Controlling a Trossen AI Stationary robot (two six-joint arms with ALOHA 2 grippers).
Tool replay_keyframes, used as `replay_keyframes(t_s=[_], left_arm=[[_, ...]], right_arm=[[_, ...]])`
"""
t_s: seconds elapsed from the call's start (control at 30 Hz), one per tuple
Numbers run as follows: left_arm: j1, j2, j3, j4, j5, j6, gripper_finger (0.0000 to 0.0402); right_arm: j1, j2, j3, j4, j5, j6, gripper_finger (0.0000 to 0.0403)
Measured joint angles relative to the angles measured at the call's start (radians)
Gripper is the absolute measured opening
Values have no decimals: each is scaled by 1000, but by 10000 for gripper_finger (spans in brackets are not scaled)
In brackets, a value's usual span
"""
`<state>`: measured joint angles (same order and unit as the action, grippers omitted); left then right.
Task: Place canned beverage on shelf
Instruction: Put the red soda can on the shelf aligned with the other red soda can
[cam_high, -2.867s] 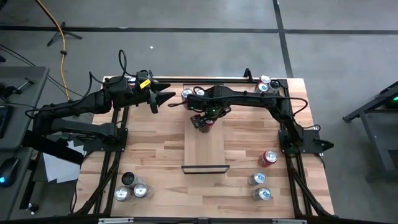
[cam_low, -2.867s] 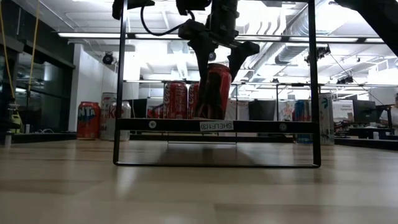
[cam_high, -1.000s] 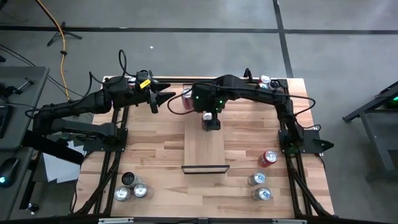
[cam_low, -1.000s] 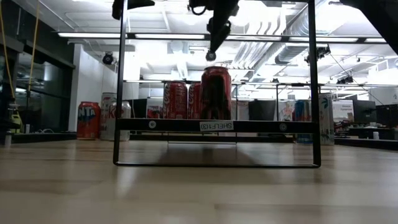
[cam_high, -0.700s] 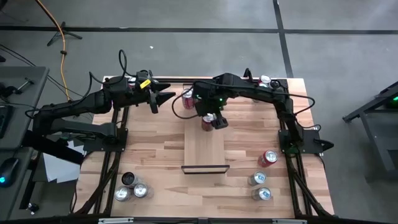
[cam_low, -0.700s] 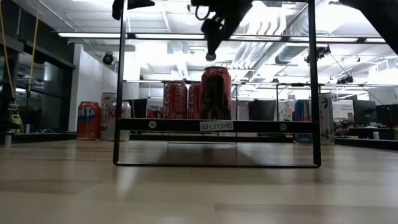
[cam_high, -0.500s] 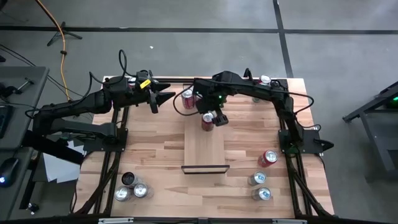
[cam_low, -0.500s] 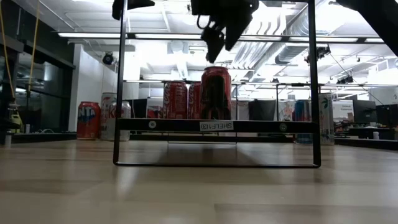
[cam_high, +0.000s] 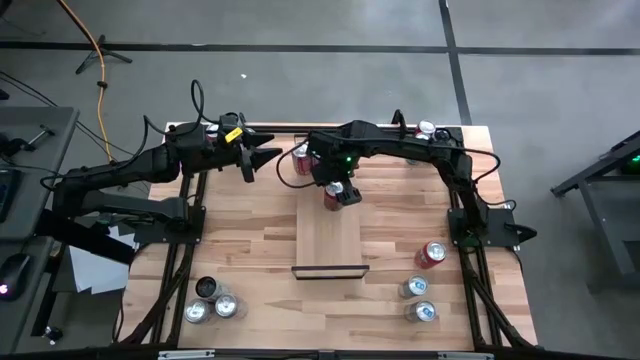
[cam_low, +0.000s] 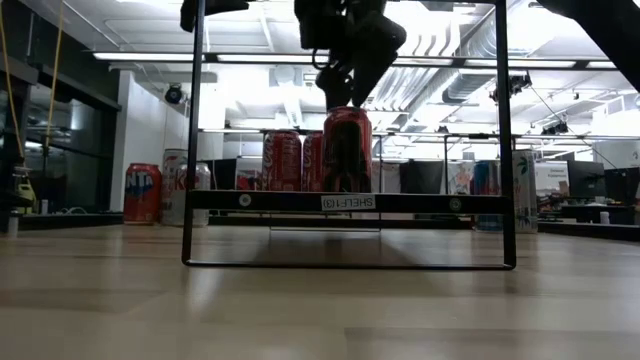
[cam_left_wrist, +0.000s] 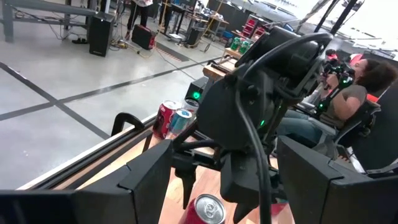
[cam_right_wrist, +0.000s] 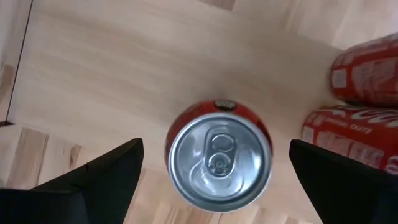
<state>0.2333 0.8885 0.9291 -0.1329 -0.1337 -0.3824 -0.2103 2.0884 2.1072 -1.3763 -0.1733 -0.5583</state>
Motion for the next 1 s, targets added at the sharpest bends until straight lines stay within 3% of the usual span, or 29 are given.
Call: replay_keyframes(t_s=[0.23, 0.57, 0.83, 1.0], left_arm=[[0, 0, 0, 0, 0, 0, 239], [0, 0, 0, -1, 0, 0, 239], [0, 0, 0, -3, 0, 0, 239], [0, 0, 0, -4, 0, 0, 239]], right_arm=[[-2, 0, -29, -8, -7, -10, 388], [-1, 0, -29, 6, 14, 106, 388], [1, 0, -29, 11, 12, 104, 388], [13, 0, -29, 13, 4, 0, 388]])
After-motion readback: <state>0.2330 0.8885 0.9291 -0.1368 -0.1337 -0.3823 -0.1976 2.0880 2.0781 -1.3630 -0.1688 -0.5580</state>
